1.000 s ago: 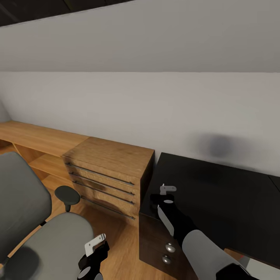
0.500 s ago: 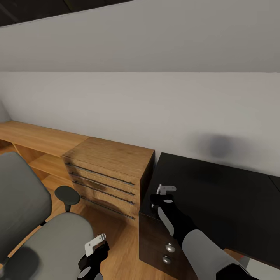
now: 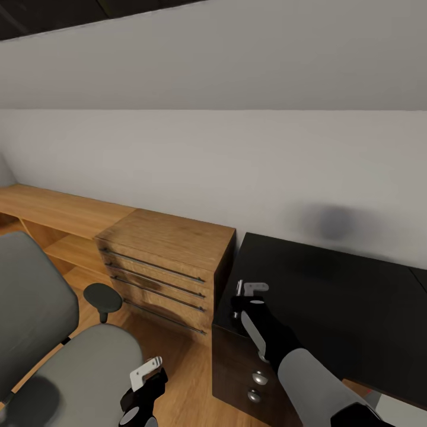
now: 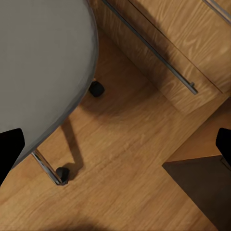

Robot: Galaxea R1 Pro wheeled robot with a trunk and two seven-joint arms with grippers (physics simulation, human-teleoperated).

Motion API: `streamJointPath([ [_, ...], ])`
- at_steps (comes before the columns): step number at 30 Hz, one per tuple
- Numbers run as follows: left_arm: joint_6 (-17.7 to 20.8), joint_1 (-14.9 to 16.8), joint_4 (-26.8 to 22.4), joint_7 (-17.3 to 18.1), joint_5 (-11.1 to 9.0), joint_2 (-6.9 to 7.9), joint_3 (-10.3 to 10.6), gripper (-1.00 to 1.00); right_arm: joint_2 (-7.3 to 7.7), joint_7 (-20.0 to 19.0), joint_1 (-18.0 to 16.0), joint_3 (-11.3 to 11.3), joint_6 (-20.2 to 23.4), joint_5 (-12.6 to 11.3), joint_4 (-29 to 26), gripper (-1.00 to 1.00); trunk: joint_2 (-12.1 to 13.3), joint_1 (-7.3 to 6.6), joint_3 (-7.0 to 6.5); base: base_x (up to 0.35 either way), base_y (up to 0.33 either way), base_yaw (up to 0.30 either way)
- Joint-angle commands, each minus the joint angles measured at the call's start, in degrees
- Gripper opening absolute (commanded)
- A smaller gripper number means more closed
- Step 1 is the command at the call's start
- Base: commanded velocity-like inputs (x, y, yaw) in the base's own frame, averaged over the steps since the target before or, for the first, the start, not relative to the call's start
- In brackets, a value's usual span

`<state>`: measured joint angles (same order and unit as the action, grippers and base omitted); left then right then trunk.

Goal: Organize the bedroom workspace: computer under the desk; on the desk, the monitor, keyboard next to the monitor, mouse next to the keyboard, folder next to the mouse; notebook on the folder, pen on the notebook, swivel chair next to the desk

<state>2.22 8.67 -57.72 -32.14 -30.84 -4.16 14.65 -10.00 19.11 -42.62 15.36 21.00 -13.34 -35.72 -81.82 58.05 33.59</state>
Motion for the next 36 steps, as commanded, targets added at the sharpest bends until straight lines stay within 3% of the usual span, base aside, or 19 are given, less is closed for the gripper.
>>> streamJointPath([
  [1, 0.24, 0.03, -0.11, -0.38, -0.18, 0.03, 0.1, 1.0, 0.0, 0.41, -0.01, 0.09, 0.83, -0.59, 2.38, -1.0, -0.03, 0.0, 0.07, 0.0, 0.0, 0.0],
  [16, 0.24, 0.03, -0.11, -0.38, -0.27, 0.03, 0.11, 1.0, 0.0, 0.44, -0.01, -0.15, 1.88, -0.62, 2.32, -1.0, -0.03, 0.0, 0.07, 0.0, 0.0, 0.0],
  [21, 0.24, 0.03, -0.11, -0.38, -0.27, 0.03, 0.11, 1.0, 0.0, 0.42, -0.01, -0.51, 4.11, -0.63, 2.15, -1.0, -0.03, 0.0, 0.07, 0.0, 0.0, 0.0],
  [28, 0.24, 0.03, -0.11, -0.38, -0.27, 0.03, 0.11, 1.0, 0.0, 0.43, -0.01, -0.99, 5.48, -2.18, 1.11, -1.0, -0.03, 0.0, 0.07, 0.0, 0.0, 0.0],
  [36, 0.24, 0.03, -0.11, -0.38, -0.26, 0.03, 0.11, 1.0, 0.0, 0.48, -0.01, -1.03, 5.98, -2.29, 1.06, -1.0, -0.03, 0.0, 0.07, 0.0, 0.0, 0.0],
])
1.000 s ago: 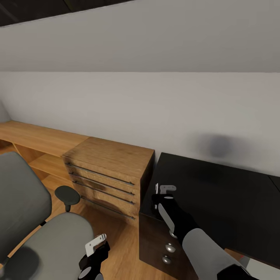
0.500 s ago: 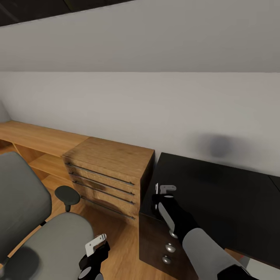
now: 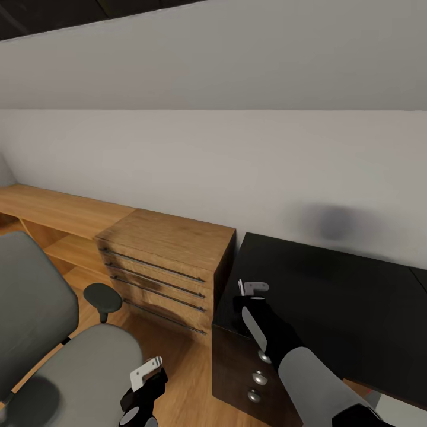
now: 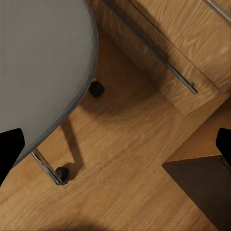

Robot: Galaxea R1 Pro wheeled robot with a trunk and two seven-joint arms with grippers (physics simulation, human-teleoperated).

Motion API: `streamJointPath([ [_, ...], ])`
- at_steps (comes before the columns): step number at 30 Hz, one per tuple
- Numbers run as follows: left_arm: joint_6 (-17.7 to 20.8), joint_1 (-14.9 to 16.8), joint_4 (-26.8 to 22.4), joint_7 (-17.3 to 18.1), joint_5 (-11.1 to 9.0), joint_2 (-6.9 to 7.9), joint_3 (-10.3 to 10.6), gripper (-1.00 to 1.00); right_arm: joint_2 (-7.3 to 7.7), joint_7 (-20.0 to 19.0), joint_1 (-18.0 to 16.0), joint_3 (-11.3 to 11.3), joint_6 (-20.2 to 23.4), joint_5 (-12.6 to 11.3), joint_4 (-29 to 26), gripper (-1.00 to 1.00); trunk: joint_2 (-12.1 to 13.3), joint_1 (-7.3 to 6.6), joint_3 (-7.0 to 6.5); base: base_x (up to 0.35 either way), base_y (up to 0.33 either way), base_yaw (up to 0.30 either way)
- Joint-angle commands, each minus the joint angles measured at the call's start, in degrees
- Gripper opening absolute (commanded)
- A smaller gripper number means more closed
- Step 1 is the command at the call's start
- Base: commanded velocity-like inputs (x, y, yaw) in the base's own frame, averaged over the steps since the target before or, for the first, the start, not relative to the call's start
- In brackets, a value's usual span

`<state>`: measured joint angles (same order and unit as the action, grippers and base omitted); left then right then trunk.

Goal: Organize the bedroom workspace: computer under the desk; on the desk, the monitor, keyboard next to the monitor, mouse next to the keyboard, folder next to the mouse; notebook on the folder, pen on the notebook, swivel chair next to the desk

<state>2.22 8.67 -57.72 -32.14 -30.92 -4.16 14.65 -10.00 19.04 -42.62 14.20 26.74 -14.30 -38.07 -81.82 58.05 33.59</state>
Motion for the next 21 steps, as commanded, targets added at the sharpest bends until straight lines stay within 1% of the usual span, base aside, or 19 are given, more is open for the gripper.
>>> streamJointPath([
  [1, 0.24, 0.03, -0.11, -0.38, -0.17, 0.03, 0.11, 1.0, 0.0, 0.56, -0.01, 0.13, 0.53, -1.33, 3.39, -1.0, -0.03, 0.0, 0.07, 0.0, 0.0, 0.0],
  [15, 0.24, 0.03, -0.07, -0.32, -0.19, 0.03, 0.11, 1.0, 0.0, 0.56, -0.01, 0.12, 1.04, -1.34, 3.36, -1.0, -0.03, 0.0, 0.07, 0.0, 0.0, 0.0],
  [21, 0.24, 0.03, 0.0, -0.3, -0.19, 0.03, 0.11, 1.0, 0.0, 0.56, -0.01, 0.12, 1.04, -1.34, 3.11, -1.0, 2.38, -1.32, -1.01, 0.0, 0.0, 0.0],
])
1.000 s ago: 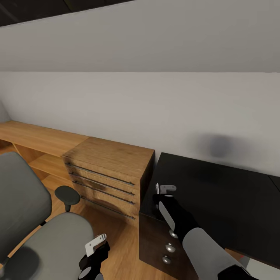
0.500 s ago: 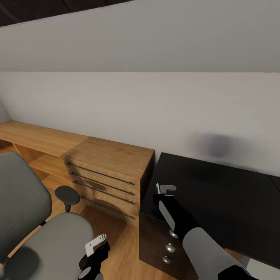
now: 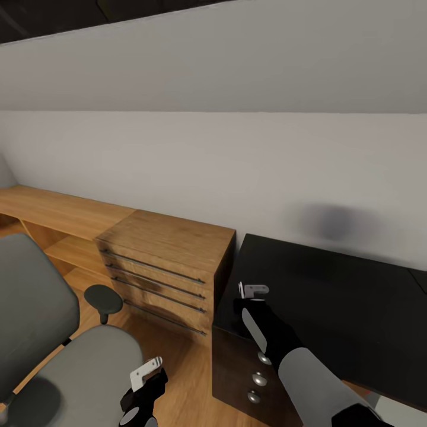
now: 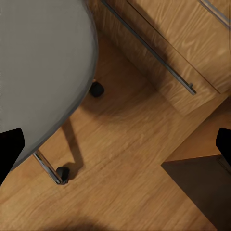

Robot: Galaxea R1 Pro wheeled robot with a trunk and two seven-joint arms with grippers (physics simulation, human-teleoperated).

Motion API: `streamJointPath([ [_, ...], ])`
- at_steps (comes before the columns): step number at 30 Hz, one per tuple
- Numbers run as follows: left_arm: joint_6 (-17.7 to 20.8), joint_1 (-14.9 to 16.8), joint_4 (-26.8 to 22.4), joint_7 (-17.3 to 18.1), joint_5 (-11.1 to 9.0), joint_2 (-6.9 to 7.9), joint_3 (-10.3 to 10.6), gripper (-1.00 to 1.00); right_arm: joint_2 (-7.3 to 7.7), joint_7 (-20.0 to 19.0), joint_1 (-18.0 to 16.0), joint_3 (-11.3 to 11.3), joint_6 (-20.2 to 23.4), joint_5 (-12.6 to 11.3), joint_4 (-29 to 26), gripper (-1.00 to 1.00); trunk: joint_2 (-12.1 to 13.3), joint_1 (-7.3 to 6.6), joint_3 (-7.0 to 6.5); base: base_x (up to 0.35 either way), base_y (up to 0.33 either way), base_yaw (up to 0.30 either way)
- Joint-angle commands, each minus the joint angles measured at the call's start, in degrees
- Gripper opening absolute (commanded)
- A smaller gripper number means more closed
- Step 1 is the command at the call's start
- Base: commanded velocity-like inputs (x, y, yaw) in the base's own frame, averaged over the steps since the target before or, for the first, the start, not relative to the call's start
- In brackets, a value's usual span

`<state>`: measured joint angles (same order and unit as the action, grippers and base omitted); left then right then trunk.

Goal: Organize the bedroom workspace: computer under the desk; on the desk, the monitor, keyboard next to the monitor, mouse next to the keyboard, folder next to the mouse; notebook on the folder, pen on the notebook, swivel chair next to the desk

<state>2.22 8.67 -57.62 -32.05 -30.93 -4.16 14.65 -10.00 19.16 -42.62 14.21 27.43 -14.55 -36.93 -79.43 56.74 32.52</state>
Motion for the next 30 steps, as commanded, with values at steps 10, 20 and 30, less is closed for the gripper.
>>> streamJointPath([
  [10, 0.26, 0.03, 0.7, -0.36, -0.15, -0.05, 1.09, 1.0, 0.0, 0.47, 0.02, -0.24, 0.02, -1.09, 0.05, -1.0, 4.0, -2.2, -1.73, -0.046, 0.0, 0.0],
  [20, 0.24, 0.03, 1.32, -0.47, -0.07, 0.03, 2.57, 1.0, 4.15, 0.53, 3.02, -6.29, 5.52, -1.5, -25.17, -1.0, 8.01, -4.4, -3.53, -0.328, 0.0, 0.0],
  [30, 0.73, 0.03, 3.68, -0.58, -0.08, -0.14, 7.21, 1.0, 4.69, 0.53, 8.78, -29.53, 15.22, -5.08, -44.27, -1.0, 12.02, -6.59, -5.37, -0.121, 0.0, -0.067],
])
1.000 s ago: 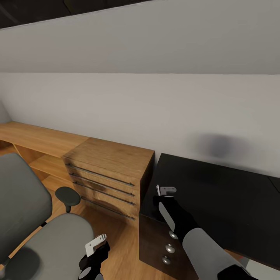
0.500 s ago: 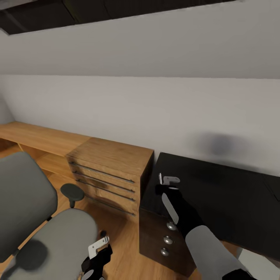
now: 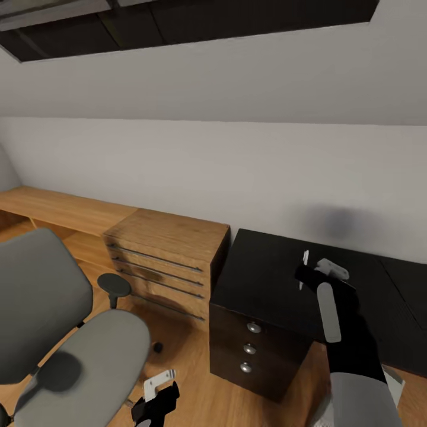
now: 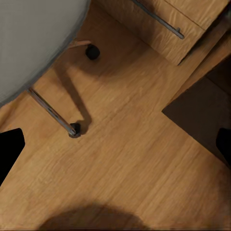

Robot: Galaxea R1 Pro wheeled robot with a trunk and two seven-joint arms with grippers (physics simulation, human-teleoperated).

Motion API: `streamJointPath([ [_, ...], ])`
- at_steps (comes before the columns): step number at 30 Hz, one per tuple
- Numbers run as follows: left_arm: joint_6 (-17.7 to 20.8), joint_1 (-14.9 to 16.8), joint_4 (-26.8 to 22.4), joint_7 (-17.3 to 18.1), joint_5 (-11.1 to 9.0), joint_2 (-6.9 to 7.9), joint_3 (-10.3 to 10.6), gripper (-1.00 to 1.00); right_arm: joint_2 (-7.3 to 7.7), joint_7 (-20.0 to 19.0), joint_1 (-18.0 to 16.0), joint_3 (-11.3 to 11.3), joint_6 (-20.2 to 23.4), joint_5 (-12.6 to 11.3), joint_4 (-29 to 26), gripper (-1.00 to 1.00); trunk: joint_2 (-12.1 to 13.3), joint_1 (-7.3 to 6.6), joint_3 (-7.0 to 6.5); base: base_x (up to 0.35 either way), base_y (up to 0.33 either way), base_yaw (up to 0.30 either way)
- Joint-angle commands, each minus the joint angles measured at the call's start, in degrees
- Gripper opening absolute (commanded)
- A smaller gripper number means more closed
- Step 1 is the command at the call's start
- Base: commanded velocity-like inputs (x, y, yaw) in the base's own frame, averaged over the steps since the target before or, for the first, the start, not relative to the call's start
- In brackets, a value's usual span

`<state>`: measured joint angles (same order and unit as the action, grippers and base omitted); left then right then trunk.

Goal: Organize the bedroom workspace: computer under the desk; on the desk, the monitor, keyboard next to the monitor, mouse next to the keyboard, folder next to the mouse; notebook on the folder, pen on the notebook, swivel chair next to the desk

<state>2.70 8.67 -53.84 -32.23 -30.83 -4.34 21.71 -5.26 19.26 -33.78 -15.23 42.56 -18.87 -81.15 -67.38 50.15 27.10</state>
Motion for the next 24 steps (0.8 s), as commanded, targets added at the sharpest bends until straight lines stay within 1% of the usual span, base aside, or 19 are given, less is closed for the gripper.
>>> streamJointPath([
  [1, 0.37, 0.03, 0.14, -0.3, -0.14, 0.03, 0.35, 1.0, 0.01, 0.41, -0.06, -1.46, 0.7, -0.79, -0.06, -1.0, 0.37, -0.22, -0.14, 0.0, 0.0, -0.252],
  [3, 0.5, 0.03, 0.27, -0.17, -0.12, 0.03, 0.44, 1.0, 0.06, 0.42, -0.06, -2.41, 1.62, -0.8, -0.06, -1.0, 1.18, -0.66, -0.54, 0.0, 0.0, -0.265],
  [7, 1.14, 0.03, 0.35, -0.01, -0.13, -0.02, 0.5, 1.0, 0.36, 0.46, -0.06, -3.2, 3.42, -0.61, -0.04, -1.0, 2.78, -1.54, -1.33, 0.0, 0.0, -0.28],
  [8, 1.94, 0.03, 0.35, 0.0, -0.12, -0.21, 0.53, 1.0, 0.84, 0.53, -0.06, -3.5, 3.78, -0.51, -0.05, -1.0, 3.18, -1.76, -1.52, 0.0, 0.0, -0.287],
  [9, 3.08, 0.03, 0.34, -0.03, -0.11, -0.49, 0.54, 1.0, 1.75, 0.62, -0.06, -3.93, 4.37, -0.46, -0.05, -1.0, 3.58, -1.98, -1.71, 0.0, 0.0, -0.288],
  [10, 3.7, 0.03, 0.33, -0.06, -0.09, -0.67, 0.54, 1.0, 2.31, 0.65, -0.06, -4.21, 4.9, -0.44, -0.06, -1.0, 3.98, -2.2, -1.89, 0.0, 0.0, -0.289],
  [11, 5.42, 0.03, 0.4, -0.13, -0.09, -1.06, 0.53, 1.0, 4.07, 0.64, -0.06, -5.36, 7.45, -0.47, -0.06, -1.0, 3.98, -2.2, -1.9, 0.0, 0.0, -0.291],
  [12, 5.85, 0.03, 0.49, -0.15, -0.11, -1.14, 0.55, 1.0, 4.59, 0.63, -0.06, -5.85, 8.33, -0.49, -0.06, -1.0, 3.98, -2.2, -1.9, 0.0, 0.0, -0.291],
  [14, 6.87, 0.03, 1.06, -0.09, -0.16, -1.33, 0.64, 1.0, 6.04, 0.52, -0.06, -8.33, 11.14, -0.53, -0.05, -1.0, 3.98, -2.2, -1.9, 0.0, 0.0, -0.292],
  [15, 7.02, 0.03, 1.33, -0.06, -0.16, -1.36, 0.67, 1.0, 6.25, 0.5, -0.06, -9.02, 11.62, -0.53, -0.03, -1.0, 3.98, -2.2, -1.9, 0.0, 0.0, -0.293],
  [17, 7.2, 0.03, 3.53, 0.01, -0.21, -1.36, 1.21, 1.0, 6.82, 0.41, 0.05, -11.14, 12.74, -0.47, 0.0, -1.0, 3.98, -2.2, -1.9, 0.0, 0.0, -0.294],
  [18, 7.11, 0.03, 5.43, 0.06, -0.2, -1.33, 1.53, 1.0, 7.18, 0.39, 0.27, -11.74, 13.07, -0.42, -0.02, -1.0, 3.98, -2.2, -1.9, 0.0, 0.0, -0.295],
  [19, 6.93, 0.03, 7.76, 0.12, -0.12, -1.3, 1.77, 1.0, 7.74, 0.37, 0.65, -12.13, 13.37, -0.41, -0.02, -1.0, 3.98, -2.2, -1.9, 0.0, 0.0, -0.295],
  [20, 6.8, 0.03, 8.97, 0.14, -0.08, -1.28, 1.87, 1.0, 8.08, 0.36, 0.84, -12.26, 13.49, -0.4, 0.02, -1.0, 3.98, -2.2, -1.89, 0.0, 0.0, -0.286],
  [21, 6.33, 0.03, 11.46, 0.18, -0.03, -1.25, 2.0, 1.0, 8.81, 0.31, 1.17, -12.46, 13.57, -0.42, 0.25, -1.0, 3.98, -2.2, -1.86, 0.0, 0.0, -0.235],
  [22, 5.5, 0.03, 13.92, 0.22, 0.01, -1.22, 2.05, 1.0, 9.5, 0.27, 1.39, -12.59, 13.54, -0.41, 0.6, -1.0, 3.98, -2.2, -1.81, 0.0, 0.0, -0.157],
  [23, 3.41, 0.03, 16.97, 0.27, 0.04, -1.21, 2.14, 1.0, 10.36, 0.23, 1.59, -12.69, 13.39, -0.42, 1.84, -1.0, 3.98, -2.2, -1.77, 0.0, 0.0, -0.08],
  [24, 2.52, 0.03, 17.73, 0.28, 0.05, -1.21, 2.17, 1.0, 10.61, 0.22, 1.63, -12.74, 13.35, -0.43, 2.27, -1.0, 3.98, -2.2, -1.74, 0.0, 0.0, -0.064],
])
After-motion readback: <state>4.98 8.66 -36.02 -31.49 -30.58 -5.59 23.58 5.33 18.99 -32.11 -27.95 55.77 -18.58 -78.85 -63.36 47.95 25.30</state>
